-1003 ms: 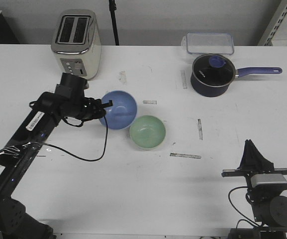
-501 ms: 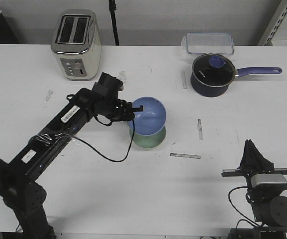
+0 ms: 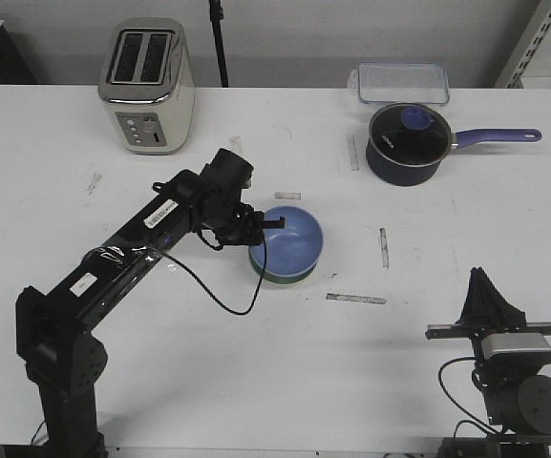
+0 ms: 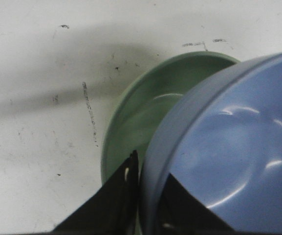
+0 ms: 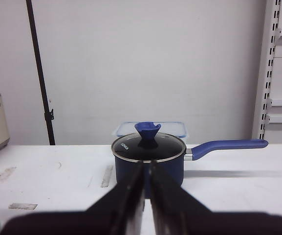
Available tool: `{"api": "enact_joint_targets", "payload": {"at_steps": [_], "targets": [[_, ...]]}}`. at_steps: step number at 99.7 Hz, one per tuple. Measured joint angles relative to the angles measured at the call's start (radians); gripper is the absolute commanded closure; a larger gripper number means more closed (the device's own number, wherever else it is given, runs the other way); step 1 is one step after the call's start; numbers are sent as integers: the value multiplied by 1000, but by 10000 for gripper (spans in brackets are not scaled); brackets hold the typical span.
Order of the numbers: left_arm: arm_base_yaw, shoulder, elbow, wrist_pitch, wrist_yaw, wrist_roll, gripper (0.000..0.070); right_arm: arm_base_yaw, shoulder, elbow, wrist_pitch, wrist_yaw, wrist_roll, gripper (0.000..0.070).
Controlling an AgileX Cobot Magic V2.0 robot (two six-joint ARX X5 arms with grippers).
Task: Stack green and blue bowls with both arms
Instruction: 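Lower the blue bowl into the green bowl and open the left gripper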
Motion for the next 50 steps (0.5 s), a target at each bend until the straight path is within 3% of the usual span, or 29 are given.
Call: {"api": "enact_joint_targets", "payload": {"at_steps": [13,27,43,50], "targets": [[0,1,0,-8,-2,3,689,0,0,0,0,0,0,687],[0,16,0,6,-2,3,613,0,0,0,0,0,0,687],[-7,29,0,1,-3,3,601,0,0,0,0,0,0,687],[-10,29,0,7,-3,3,528,0,0,0,0,0,0,687]]}}
